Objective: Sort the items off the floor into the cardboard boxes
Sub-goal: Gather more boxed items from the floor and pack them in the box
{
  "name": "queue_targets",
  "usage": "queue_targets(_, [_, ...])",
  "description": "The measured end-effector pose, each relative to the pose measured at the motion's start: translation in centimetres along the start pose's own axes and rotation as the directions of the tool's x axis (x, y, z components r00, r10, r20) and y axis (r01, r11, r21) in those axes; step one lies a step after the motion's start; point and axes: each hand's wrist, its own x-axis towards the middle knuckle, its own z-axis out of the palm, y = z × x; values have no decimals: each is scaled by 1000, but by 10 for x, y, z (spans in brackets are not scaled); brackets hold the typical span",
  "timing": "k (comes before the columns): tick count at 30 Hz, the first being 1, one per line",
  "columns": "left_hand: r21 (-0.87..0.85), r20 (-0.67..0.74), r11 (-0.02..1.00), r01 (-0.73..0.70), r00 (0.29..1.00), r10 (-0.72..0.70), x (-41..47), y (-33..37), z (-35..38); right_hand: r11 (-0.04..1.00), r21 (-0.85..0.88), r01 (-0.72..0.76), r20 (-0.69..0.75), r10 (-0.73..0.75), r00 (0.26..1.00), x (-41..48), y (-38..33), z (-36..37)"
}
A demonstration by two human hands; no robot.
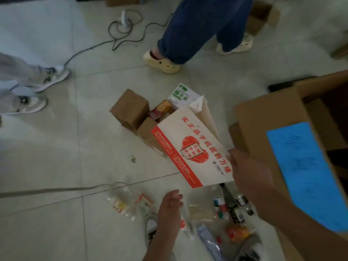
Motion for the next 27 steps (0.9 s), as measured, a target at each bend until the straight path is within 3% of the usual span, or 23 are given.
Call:
queue_targets(5, [84, 140, 996, -37, 990, 25, -48, -5, 94, 985, 161, -64, -219, 99, 971, -47, 95, -93])
queue_targets(8, [177, 287, 981, -79, 958, 25, -78, -9, 163, 961, 264, -84, -252, 153, 956, -75, 153, -144])
queue_targets(11, [301, 320, 927, -225, 939, 124, -106, -7, 230, 902, 422, -93, -350, 257, 901, -100, 214, -194])
queue_targets(13, [370, 338, 862, -346, 915, 222, -120, -4, 272, 896, 431, -106, -446, 314, 838, -117, 257, -226])
queue_targets(15, [394, 392, 846, -359, 898, 199, -129, -4, 314, 872, 466, -152, -466, 388, 795, -132, 301, -250])
queue_targets(17, [477, 419, 818, -322, 901, 110, -133, -10, 351, 834, 521, -181, -418, 435, 798, -140, 336, -260])
queue_targets(22, [767, 281, 614, -184, 958, -63, -131, -36, 416, 946, 229, -229, -500, 317, 806, -119, 370, -237])
queue_targets(24, [833, 223, 525, -174, 974, -29, -130, -46, 423, 951, 159, -266, -469, 310, 827, -94, 375, -222])
queue_targets(27, [817, 263, 523, -245, 964, 41, -124, -64, 416, 947, 219, -234, -436, 309, 845, -53, 373, -197])
